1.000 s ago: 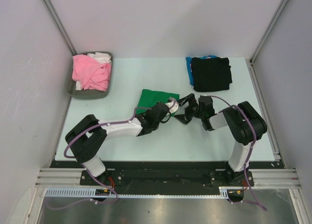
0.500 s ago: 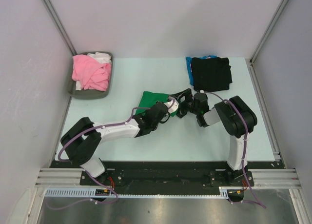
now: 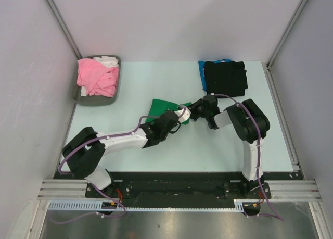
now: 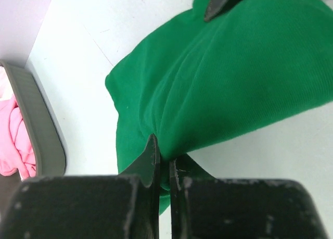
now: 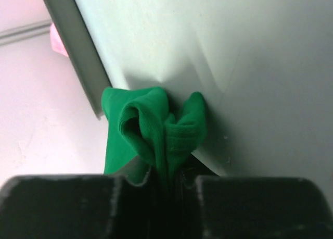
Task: Fold and stack the t-shirts
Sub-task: Neatly place the folded tshirt to the corner
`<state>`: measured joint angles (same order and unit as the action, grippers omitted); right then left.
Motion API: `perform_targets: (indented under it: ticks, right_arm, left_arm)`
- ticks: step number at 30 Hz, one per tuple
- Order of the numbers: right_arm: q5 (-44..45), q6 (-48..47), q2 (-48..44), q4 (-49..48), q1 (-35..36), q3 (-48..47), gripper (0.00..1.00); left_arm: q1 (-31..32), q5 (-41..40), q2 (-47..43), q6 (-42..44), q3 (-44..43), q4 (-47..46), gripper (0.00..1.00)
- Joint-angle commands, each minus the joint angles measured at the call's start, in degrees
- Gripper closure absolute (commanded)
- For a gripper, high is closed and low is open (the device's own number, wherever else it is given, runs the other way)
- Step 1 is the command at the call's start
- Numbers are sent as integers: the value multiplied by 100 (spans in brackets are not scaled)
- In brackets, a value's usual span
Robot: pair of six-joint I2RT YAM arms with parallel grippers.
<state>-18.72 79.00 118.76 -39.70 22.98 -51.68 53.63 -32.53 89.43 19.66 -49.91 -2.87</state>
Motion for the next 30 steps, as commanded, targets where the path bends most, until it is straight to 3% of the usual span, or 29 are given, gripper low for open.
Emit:
perform_targets:
  ticks: [1,4,6,7,9,11,12,20,25,30]
  right_arm:
    - [88,-709,-37,796,-162,-543,100]
    - [53,-1175,-247,1253,-346,-781,100]
    - [123,-1755,-432,1824,-513,-1176,100]
    - [114,-1983,-459,2296,-558,-1369,100]
    - [158,-2721,-468,2825,-637,-2098,100]
    - [254,-3187,-433,3493,-742,-2773,100]
    - [333,-3563,-415,3678,-760,-2951,100]
    - [273,-5165,383,5270,-980,-5428,100]
    - [106,-5659,1095,6035,-1015,-7107,100]
    - [-114,-5624,1272,6115,-1138,-7611,100]
  left_arm:
    - [95,10,-242,-296,-1,-152,100]
    - [95,-51,-101,-471,-115,-100,99]
    - [95,-69,65,-856,-430,224,88]
    - [95,-43,110,-1041,-588,478,74]
    - [95,62,154,-1724,-906,989,68]
    - [95,229,58,-2305,-872,1148,38]
    - [95,308,-134,-2796,-793,1149,1]
    - [139,1074,-1216,-4126,428,771,0]
    - [183,1249,-1735,-4163,1079,315,0]
    - [183,1258,-1683,-4075,1247,305,0]
